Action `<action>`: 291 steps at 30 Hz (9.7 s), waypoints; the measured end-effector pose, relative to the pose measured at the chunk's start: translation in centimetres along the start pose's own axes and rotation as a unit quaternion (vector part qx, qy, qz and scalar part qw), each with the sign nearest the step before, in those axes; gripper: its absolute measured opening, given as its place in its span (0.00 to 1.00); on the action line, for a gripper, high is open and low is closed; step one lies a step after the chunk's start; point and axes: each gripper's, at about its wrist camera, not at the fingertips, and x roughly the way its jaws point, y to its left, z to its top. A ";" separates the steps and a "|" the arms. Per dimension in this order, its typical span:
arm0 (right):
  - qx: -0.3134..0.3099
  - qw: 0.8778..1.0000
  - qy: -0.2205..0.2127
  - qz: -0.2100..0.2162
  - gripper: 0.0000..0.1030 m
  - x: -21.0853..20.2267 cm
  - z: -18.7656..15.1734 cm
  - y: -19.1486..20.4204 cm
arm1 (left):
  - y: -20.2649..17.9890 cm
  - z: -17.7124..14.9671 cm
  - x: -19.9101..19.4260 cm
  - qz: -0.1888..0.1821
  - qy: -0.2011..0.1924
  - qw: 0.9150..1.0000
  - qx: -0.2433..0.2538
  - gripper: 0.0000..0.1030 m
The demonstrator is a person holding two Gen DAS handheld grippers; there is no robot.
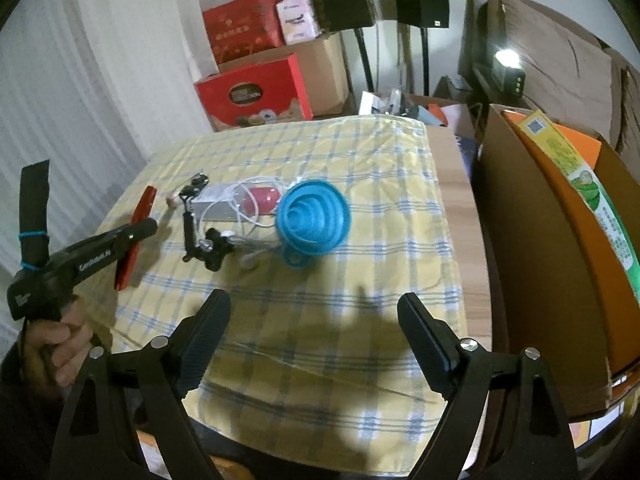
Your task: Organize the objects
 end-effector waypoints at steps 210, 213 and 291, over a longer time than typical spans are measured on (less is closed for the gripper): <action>-0.021 0.974 -0.215 -0.069 0.45 -16.9 3.8 -4.7 | -9.5 6.9 -10.6 -0.027 -0.079 0.994 0.071 0.18; -0.020 0.974 -0.216 -0.069 0.45 -16.9 3.8 -4.7 | -9.9 7.0 -10.6 -0.035 -0.079 0.994 0.069 0.18; 0.042 0.963 -0.239 -0.122 0.45 -20.1 3.2 -10.9 | -18.1 8.8 -12.4 -0.084 -0.112 0.982 0.126 0.18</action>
